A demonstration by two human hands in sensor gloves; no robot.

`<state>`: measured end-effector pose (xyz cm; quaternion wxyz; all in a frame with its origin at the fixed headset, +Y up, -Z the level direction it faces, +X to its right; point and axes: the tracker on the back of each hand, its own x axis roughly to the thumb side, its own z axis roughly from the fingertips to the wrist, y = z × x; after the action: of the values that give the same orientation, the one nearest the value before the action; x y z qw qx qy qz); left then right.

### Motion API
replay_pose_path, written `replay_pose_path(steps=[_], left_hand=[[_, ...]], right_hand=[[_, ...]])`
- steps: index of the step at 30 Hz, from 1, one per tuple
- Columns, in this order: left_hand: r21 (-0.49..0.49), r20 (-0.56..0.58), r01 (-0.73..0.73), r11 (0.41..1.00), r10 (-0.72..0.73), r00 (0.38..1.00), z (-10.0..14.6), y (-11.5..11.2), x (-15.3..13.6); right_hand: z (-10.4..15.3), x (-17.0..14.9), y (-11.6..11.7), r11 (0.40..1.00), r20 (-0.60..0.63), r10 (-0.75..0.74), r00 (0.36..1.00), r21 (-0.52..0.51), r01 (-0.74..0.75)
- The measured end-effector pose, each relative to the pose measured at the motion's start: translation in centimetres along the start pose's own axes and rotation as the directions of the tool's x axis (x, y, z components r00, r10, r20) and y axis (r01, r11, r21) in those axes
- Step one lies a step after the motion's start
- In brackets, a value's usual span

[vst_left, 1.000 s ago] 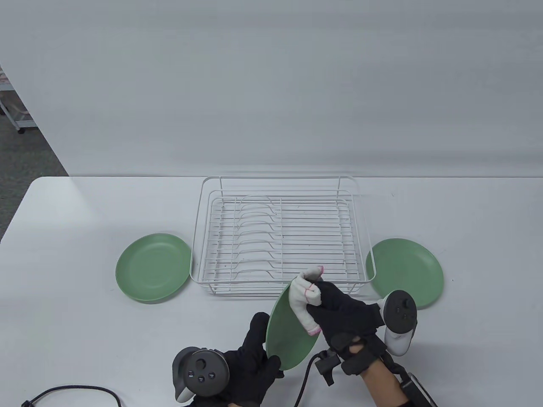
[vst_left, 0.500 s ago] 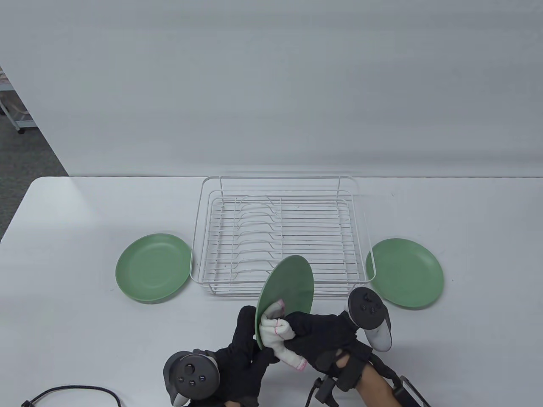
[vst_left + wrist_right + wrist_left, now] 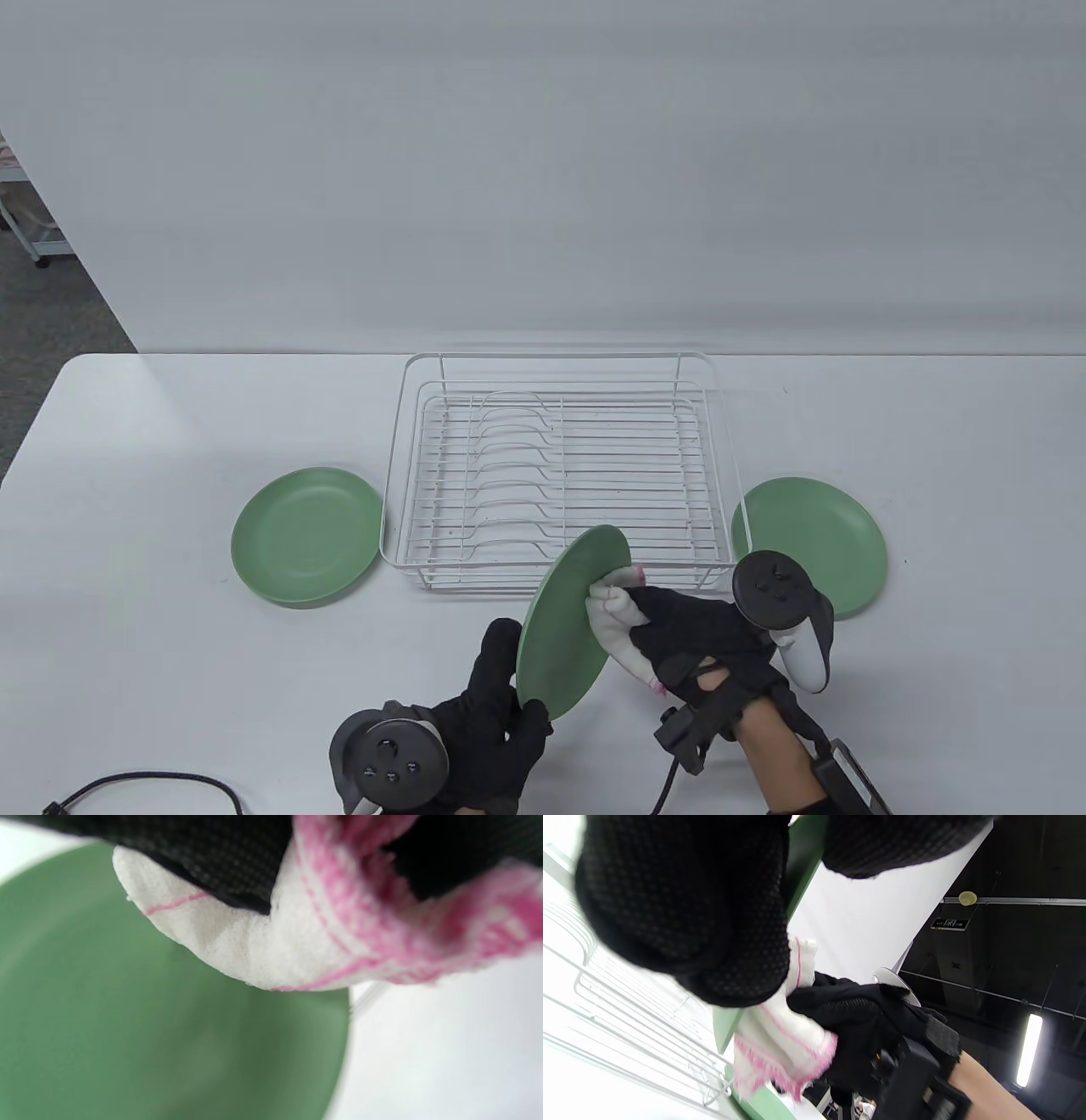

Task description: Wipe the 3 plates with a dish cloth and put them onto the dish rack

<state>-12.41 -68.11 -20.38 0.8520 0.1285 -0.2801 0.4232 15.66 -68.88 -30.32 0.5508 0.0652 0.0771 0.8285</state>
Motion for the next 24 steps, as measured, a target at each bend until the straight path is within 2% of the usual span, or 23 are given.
replay_pose_path(steps=[2, 5, 9, 12, 19, 24], left_hand=[[-0.068, 0.011, -0.007, 0.998, 0.007, 1.000, -0.2, -0.5, 0.1], [-0.117, 0.008, 0.015, 0.993, -0.014, 1.000, -0.3, -1.1, 0.1], [-0.136, 0.005, 0.006, 0.991, -0.005, 1.000, -0.3, -1.4, 0.1], [-0.139, 0.014, 0.000, 0.990, 0.002, 1.000, -0.2, -1.5, 0.1], [-0.091, 0.004, -0.025, 0.996, 0.026, 1.000, -0.2, -1.1, 0.0], [-0.005, 0.012, -0.045, 0.999, 0.045, 0.999, 0.0, -0.1, -0.1]], right_hand=[[0.1, -0.1, -0.4, 0.995, 0.035, -0.063, 0.997, -0.069, 0.066], [0.2, 0.2, -0.5, 0.985, 0.125, -0.137, 0.983, -0.084, 0.148], [0.6, 1.4, 0.4, 0.969, 0.272, -0.236, 0.933, -0.005, 0.247], [0.9, 2.4, 1.5, 0.950, 0.316, -0.311, 0.896, 0.092, 0.298], [1.8, 3.9, 4.1, 0.939, 0.332, -0.309, 0.891, 0.254, 0.231], [1.7, 3.8, 5.1, 0.922, 0.241, -0.222, 0.945, 0.366, 0.123]])
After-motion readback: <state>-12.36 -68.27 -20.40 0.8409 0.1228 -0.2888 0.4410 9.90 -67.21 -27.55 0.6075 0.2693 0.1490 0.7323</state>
